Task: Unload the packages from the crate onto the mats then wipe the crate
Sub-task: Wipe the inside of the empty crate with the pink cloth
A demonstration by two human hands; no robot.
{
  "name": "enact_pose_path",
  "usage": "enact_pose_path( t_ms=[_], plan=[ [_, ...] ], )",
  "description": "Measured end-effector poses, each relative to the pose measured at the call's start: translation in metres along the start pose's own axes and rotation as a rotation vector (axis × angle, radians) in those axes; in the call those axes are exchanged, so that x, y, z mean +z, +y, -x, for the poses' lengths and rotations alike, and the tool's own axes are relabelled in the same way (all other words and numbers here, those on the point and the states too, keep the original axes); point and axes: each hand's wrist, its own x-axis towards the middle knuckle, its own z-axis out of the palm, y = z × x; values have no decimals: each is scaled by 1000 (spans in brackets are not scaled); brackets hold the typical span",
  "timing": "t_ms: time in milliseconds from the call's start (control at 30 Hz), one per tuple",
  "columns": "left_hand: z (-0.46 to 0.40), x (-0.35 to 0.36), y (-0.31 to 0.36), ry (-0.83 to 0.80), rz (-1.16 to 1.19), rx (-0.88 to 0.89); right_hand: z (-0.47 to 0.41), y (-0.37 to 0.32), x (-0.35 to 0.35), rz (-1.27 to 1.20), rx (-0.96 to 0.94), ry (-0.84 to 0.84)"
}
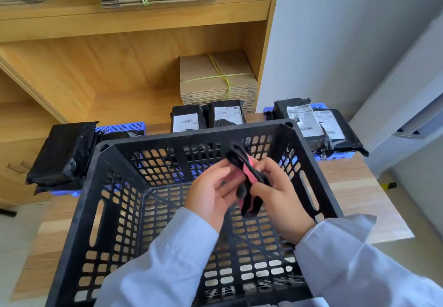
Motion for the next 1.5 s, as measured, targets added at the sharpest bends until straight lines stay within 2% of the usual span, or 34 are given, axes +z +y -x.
enact_pose_path(
  t_ms=[100, 267, 333, 367, 400, 467, 500, 567, 633, 667, 767, 833, 900, 967, 1033, 1100, 1133, 1200, 1267, 1333, 1433, 1500],
  plan=[
    [1, -1, -1, -13, 88, -25, 5, -2, 0, -266, 110, 3],
    [1, 4, 5, -111, 3, -107, -1, 6, 0, -375, 347, 183],
    [-4, -4, 3, -36, -88, -67, -5, 7, -7, -446, 439, 235],
    [-9, -11, -1, 56, -136, -6, -6, 5, -10, -497, 465, 243],
    [-15, -18, -6, 162, -177, 53, -7, 2, -13, -560, 471, 234],
    [-21, -28, -14, 294, -159, 34, -8, -7, -19, -720, 420, 180],
    [-23, -30, -18, 233, -62, -57, -8, -11, -20, -795, 385, 142],
    [-21, -25, -22, -53, 193, -242, -7, -16, -22, -880, 339, 79],
    [-19, -17, -24, -246, 327, -236, -7, -14, -22, -820, 368, 57],
    [-19, -13, -25, -241, 311, -196, -7, -13, -23, -731, 388, 63],
    [-25, -9, -23, -26, 157, -176, -6, -9, -31, -465, 454, 86],
    [-32, -14, -24, 76, 33, -187, -4, -6, -38, -248, 416, 123],
    [-38, -16, -26, 155, -44, -198, -2, -5, -38, -77, 292, 193],
    [-41, -7, -26, 182, 5, -201, 1, -3, -25, 177, 114, 265],
    [-39, 7, -27, 71, 121, -213, 7, 5, -4, 573, -101, 267],
    [-35, 18, -32, 29, 129, -219, 13, 20, 14, 786, -251, 157],
    [-36, 18, -36, 46, 96, -213, 17, 21, 20, 816, -258, 85],
    [-38, 12, -38, 84, 8, -243, 19, 22, 17, 693, -149, -48],
    [-44, 0, -40, 116, -90, -353, 20, 14, 3, 472, 59, -156],
    [-52, -11, -42, 83, -209, -451, 21, 8, -13, 360, 234, -216],
    [-74, -24, -50, 116, -289, -514, 16, -4, -37, 314, 240, -149],
    [-99, -34, -58, 197, -381, -500, 10, -18, -57, 379, 108, 48]
  ],
)
